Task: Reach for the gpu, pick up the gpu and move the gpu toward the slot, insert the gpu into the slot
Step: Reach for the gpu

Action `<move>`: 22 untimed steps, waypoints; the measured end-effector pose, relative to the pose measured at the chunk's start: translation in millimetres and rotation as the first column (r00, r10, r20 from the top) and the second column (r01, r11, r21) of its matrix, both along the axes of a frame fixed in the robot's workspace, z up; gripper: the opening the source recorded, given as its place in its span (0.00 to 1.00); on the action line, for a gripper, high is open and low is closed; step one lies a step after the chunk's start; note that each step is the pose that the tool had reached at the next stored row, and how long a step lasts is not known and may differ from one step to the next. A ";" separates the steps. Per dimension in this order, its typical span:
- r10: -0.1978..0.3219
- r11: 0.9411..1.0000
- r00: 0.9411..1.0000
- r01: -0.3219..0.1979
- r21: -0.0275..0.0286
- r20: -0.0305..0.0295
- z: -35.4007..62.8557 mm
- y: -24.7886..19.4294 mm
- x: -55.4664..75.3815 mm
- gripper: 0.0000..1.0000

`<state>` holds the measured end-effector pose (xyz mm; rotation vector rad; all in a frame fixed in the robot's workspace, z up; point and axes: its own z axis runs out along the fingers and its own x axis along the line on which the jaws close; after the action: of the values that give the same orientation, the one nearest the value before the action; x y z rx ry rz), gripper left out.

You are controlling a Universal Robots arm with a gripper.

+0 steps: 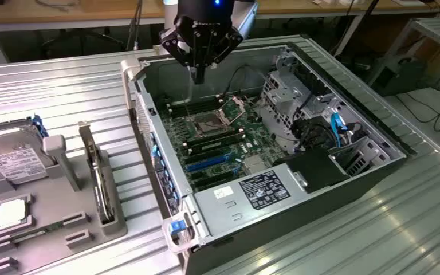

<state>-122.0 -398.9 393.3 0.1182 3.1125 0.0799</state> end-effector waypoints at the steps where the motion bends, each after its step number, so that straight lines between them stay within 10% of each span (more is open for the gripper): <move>1: 0.000 1.000 1.000 0.000 0.000 0.000 0.0 0.0 0.0 0.11; 22: 0.000 1.000 1.000 0.000 0.000 0.000 0.0 0.0 -13.2 0.11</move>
<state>-135.1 -398.9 393.3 0.1182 3.1125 0.0803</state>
